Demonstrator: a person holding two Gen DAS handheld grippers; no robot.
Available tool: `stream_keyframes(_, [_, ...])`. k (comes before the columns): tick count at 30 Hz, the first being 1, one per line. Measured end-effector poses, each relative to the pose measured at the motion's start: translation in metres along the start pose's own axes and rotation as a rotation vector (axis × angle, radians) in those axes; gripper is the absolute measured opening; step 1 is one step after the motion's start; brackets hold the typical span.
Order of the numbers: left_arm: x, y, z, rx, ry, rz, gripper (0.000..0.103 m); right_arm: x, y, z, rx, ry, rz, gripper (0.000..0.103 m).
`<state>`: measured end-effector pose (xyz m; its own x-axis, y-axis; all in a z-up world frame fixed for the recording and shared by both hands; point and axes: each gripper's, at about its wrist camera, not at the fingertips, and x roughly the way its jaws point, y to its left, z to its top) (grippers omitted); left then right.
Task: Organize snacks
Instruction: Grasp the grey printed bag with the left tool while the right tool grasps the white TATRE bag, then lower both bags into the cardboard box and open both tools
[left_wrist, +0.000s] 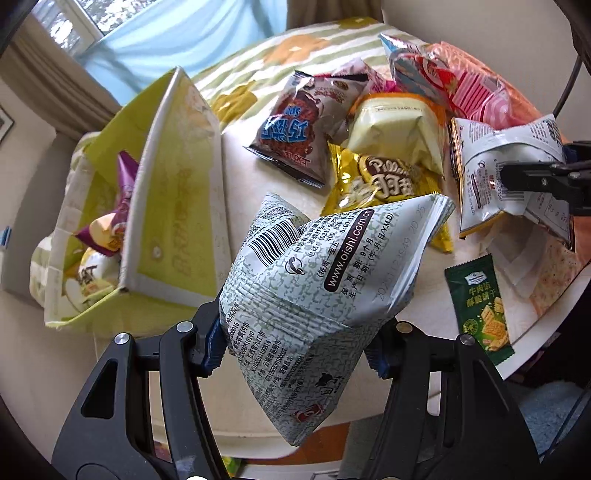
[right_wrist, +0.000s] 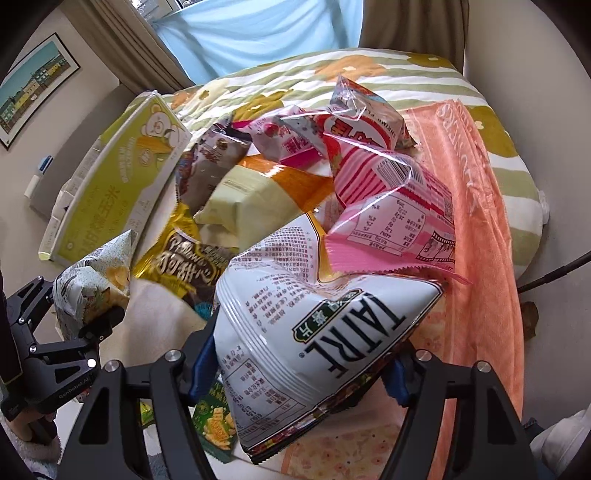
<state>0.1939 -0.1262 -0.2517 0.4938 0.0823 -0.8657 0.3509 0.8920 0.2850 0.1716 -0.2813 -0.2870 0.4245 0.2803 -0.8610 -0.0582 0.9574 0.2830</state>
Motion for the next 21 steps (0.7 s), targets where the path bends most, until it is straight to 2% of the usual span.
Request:
stream_keyframes(10, [-0.060, 0.007, -0.002, -0.083, -0.129, 0.033, 0.056, -0.054, 0.019, -0.007, -0.067, -0.083, 0.014, 0.068])
stream_keyframes(15, [-0.089, 0.025, 0.010, -0.122, -0.202, 0.048, 0.056, -0.075, 0.040, 0.013, -0.110, -0.144, 0.036, 0.068])
stream_keyframes(21, [-0.106, 0.078, 0.032, -0.160, -0.266, 0.073, 0.056, -0.086, 0.082, 0.053, -0.191, -0.205, 0.067, 0.068])
